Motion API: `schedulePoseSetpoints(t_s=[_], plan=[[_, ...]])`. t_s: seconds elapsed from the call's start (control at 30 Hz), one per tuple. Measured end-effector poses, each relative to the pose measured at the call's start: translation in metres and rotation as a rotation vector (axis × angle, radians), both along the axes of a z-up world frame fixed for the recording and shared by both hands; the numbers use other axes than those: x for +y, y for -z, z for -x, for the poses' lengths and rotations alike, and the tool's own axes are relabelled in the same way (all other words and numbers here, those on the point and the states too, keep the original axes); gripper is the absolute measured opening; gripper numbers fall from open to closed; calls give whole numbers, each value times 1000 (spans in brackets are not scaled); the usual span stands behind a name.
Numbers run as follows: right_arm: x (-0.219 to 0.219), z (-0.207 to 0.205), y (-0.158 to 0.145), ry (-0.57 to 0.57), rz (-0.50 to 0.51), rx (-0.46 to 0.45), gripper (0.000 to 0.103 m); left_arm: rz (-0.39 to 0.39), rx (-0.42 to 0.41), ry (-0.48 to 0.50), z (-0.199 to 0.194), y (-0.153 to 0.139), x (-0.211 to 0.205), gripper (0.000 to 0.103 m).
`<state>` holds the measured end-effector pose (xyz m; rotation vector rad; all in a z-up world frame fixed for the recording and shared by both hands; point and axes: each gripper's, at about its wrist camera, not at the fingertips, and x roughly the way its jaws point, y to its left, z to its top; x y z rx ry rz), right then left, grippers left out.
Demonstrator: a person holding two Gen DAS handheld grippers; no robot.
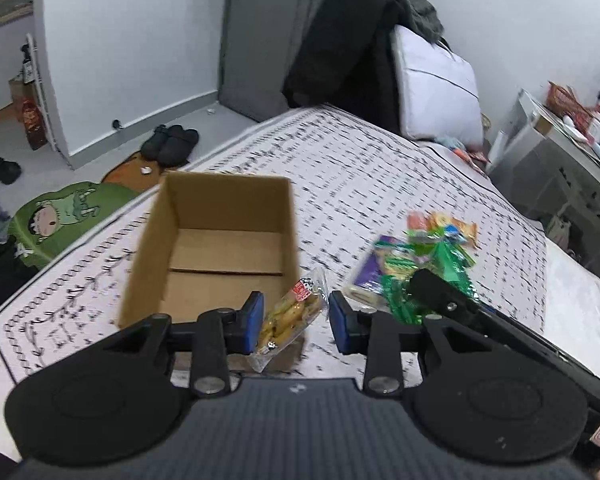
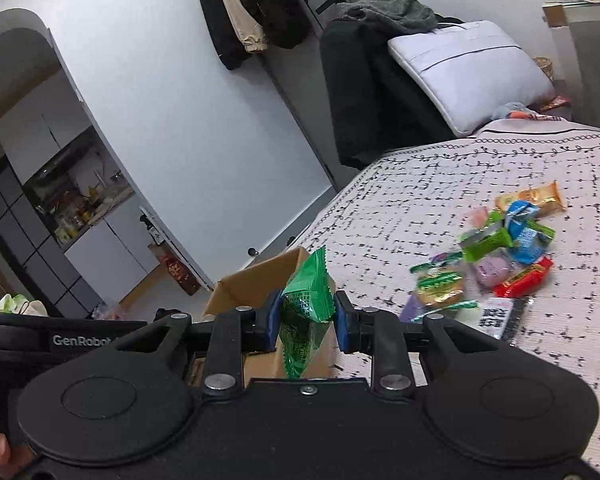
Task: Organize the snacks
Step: 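Carry both snacks over the cardboard box and open both tools to drop them, then move both open tools back from the box to the snack pile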
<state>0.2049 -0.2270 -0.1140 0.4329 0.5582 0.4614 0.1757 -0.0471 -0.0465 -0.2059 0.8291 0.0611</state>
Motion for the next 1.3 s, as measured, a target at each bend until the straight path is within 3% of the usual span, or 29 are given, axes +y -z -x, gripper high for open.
schedulePoseSetpoints(t_s=[0.33, 0.87, 0.93, 1.07, 1.3], plan=[[30, -11, 1, -59, -10, -3, 27, 34, 7, -96, -6, 8, 50, 34], [78, -35, 18, -154, 44, 31, 28, 68, 59, -105, -35, 34, 80, 36], [83, -36, 22, -159, 52, 43, 32, 58, 65, -104, -36, 35, 80, 39], [86, -29, 21, -135, 118, 29, 58, 52, 99, -120, -41, 39, 80, 44], [70, -28, 14, -116, 97, 42, 68, 24, 105, -145, -40, 36, 75, 73]])
